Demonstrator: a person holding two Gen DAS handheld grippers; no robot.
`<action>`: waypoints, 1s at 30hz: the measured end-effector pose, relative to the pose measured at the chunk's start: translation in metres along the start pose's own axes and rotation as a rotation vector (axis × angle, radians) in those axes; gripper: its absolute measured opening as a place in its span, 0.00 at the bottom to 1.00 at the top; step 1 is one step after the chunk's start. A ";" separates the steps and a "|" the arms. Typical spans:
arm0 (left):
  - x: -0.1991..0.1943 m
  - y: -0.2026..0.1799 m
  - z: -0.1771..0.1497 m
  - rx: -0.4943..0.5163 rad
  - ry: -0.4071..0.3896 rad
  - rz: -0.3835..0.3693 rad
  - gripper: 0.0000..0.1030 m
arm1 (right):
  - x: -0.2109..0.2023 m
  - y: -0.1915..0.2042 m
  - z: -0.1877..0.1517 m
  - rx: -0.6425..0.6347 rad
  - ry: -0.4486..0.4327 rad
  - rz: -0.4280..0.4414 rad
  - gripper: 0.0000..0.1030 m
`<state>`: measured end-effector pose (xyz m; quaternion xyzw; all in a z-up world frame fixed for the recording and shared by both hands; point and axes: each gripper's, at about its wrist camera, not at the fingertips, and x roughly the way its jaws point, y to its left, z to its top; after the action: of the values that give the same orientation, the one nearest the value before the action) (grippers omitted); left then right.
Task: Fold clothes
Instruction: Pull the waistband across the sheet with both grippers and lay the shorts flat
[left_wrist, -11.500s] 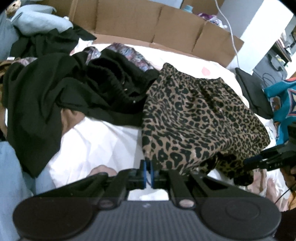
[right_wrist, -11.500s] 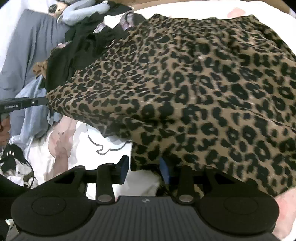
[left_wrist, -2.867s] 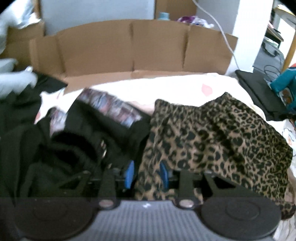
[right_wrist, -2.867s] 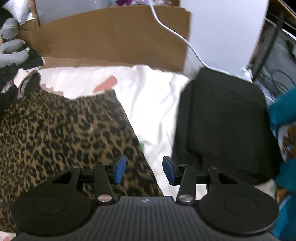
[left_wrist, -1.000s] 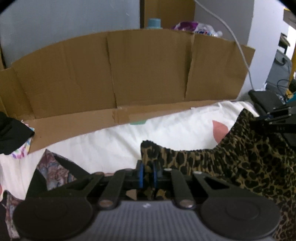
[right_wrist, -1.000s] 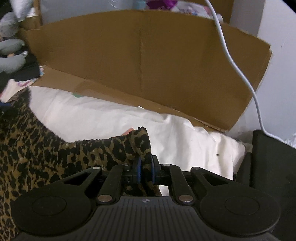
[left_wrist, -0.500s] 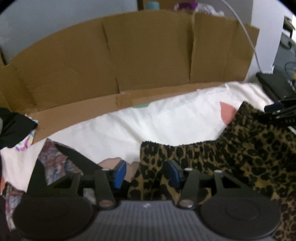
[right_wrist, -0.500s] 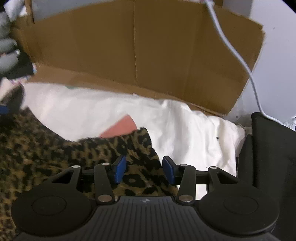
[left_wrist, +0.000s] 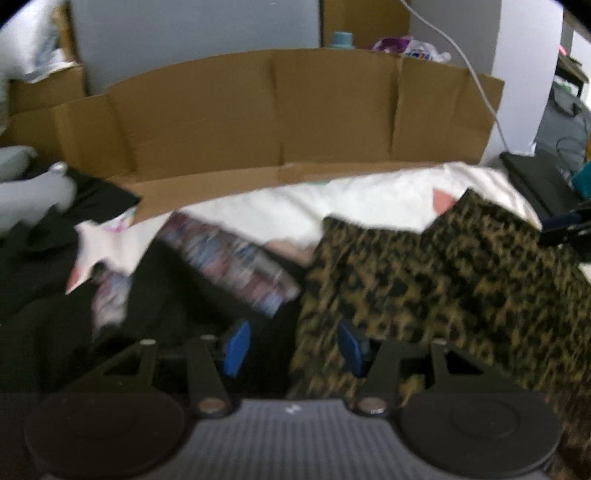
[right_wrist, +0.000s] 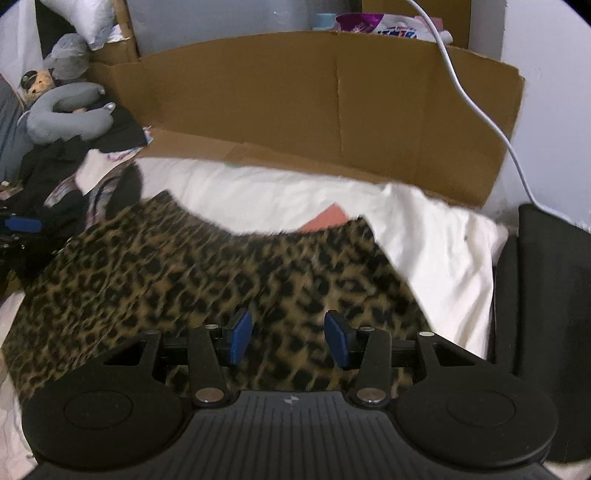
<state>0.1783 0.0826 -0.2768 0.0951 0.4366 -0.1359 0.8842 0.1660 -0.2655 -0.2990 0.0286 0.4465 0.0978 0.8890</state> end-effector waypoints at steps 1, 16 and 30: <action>-0.005 0.003 -0.006 -0.001 0.005 0.008 0.54 | -0.003 0.000 -0.006 0.027 0.022 0.017 0.49; -0.099 0.023 -0.060 -0.173 0.041 0.018 0.52 | -0.107 0.025 -0.059 0.049 0.047 0.002 0.49; -0.056 0.056 -0.114 -0.319 0.072 0.059 0.39 | -0.092 0.046 -0.113 0.093 0.100 0.051 0.49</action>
<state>0.0787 0.1775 -0.2975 -0.0291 0.4811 -0.0353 0.8755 0.0151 -0.2425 -0.2877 0.0761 0.4934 0.1008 0.8606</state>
